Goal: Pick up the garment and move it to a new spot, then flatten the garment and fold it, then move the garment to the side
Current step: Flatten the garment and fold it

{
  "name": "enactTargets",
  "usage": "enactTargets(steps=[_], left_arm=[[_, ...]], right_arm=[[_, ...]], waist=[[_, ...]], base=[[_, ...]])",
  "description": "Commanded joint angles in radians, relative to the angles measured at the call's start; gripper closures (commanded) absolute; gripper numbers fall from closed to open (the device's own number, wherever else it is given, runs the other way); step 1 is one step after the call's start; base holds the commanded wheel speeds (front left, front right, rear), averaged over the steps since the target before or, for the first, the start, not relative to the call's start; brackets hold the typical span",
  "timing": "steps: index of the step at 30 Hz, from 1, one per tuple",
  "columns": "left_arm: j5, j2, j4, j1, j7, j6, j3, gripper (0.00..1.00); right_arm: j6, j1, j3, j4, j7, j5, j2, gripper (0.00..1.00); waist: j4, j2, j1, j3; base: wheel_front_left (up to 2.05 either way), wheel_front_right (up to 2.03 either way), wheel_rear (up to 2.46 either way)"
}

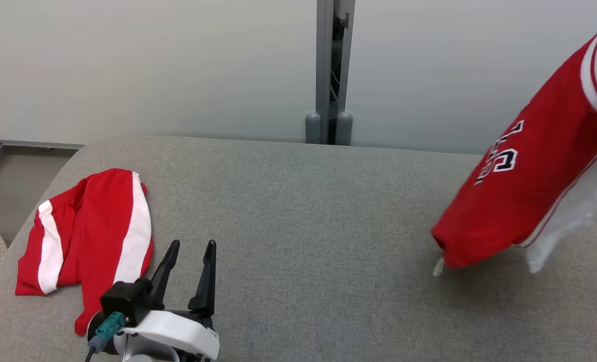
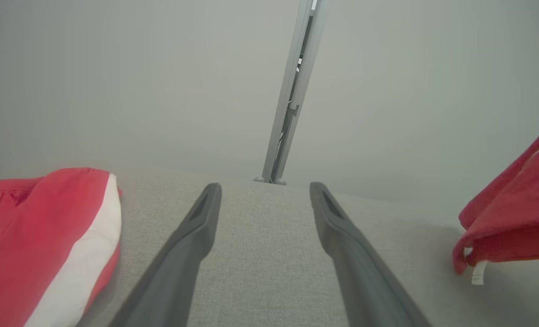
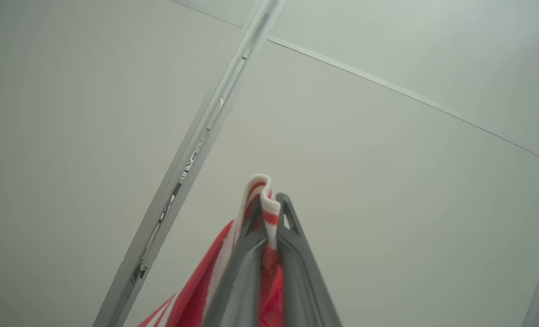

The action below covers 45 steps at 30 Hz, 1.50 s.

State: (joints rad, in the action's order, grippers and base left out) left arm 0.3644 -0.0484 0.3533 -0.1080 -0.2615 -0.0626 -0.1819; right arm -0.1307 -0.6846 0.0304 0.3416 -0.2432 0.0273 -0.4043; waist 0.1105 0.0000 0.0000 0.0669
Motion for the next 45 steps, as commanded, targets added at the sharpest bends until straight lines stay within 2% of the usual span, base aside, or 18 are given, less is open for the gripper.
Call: enactTargets(steps=[1,5,9,13,18,27,34,39,40,41,45], left_arm=[[0.006,-0.004,-0.004,0.008,-0.003,0.005,-0.003,0.00],[0.007,-0.004,-0.006,0.007,-0.003,0.007,-0.008,0.00],[0.016,-0.004,-0.008,0.001,-0.003,0.006,-0.017,0.00],[0.028,-0.004,-0.010,-0.019,-0.003,0.007,-0.027,0.00],[0.038,-0.004,-0.010,-0.044,-0.003,0.006,-0.045,0.00],[0.078,-0.004,-0.013,-0.099,-0.003,0.006,-0.091,0.00],[0.110,-0.004,-0.017,-0.122,-0.003,0.012,-0.132,0.00],[0.125,-0.003,-0.023,-0.127,-0.003,0.017,-0.149,0.00],[0.127,-0.003,-0.024,-0.128,-0.003,0.018,-0.152,0.00],[0.129,-0.004,-0.025,-0.128,-0.003,0.019,-0.154,0.00],[0.130,-0.004,-0.025,-0.128,-0.003,0.022,-0.157,0.00]], right_arm=[[0.000,-0.013,0.013,-0.017,0.015,0.001,-0.004,1.00],[0.000,-0.019,0.078,-0.048,0.046,-0.010,0.000,1.00],[0.000,-0.020,0.232,-0.058,0.103,-0.058,0.007,1.00],[0.000,-0.048,0.392,-0.007,0.127,-0.129,0.018,1.00],[0.000,-0.117,0.570,0.134,0.108,-0.209,0.051,1.00],[0.000,-0.285,0.815,0.430,0.045,-0.260,0.150,1.00],[0.000,-0.389,0.949,0.628,0.009,-0.303,0.215,1.00],[0.000,-0.440,0.993,0.721,-0.013,-0.338,0.255,1.00],[0.000,-0.447,1.004,0.737,-0.015,-0.344,0.260,0.79],[0.000,-0.450,1.011,0.756,-0.015,-0.358,0.267,0.00],[0.000,-0.458,1.059,0.826,0.033,-0.397,0.285,0.00]], waist=[[0.000,0.0000,0.0000,0.000],[0.003,0.0000,0.0000,-0.003],[0.012,0.0000,0.0000,-0.017],[0.034,0.0000,0.0000,-0.042],[0.082,0.0000,0.0000,-0.086],[0.216,0.0000,0.0000,-0.182],[0.323,0.0000,0.0000,-0.231],[0.362,0.0000,0.0000,-0.255],[0.366,0.0000,0.0000,-0.257],[0.369,0.0000,0.0000,-0.259],[0.370,0.0000,0.0000,-0.260]], base=[[0.00,0.00,0.00],[0.00,0.00,0.00],[0.00,0.00,0.00],[0.00,0.00,0.00],[0.00,0.00,0.00],[0.00,0.00,0.00],[0.00,0.00,0.00],[0.00,0.00,0.00],[0.00,0.00,0.00],[0.00,0.00,0.00],[0.00,0.00,0.00]])
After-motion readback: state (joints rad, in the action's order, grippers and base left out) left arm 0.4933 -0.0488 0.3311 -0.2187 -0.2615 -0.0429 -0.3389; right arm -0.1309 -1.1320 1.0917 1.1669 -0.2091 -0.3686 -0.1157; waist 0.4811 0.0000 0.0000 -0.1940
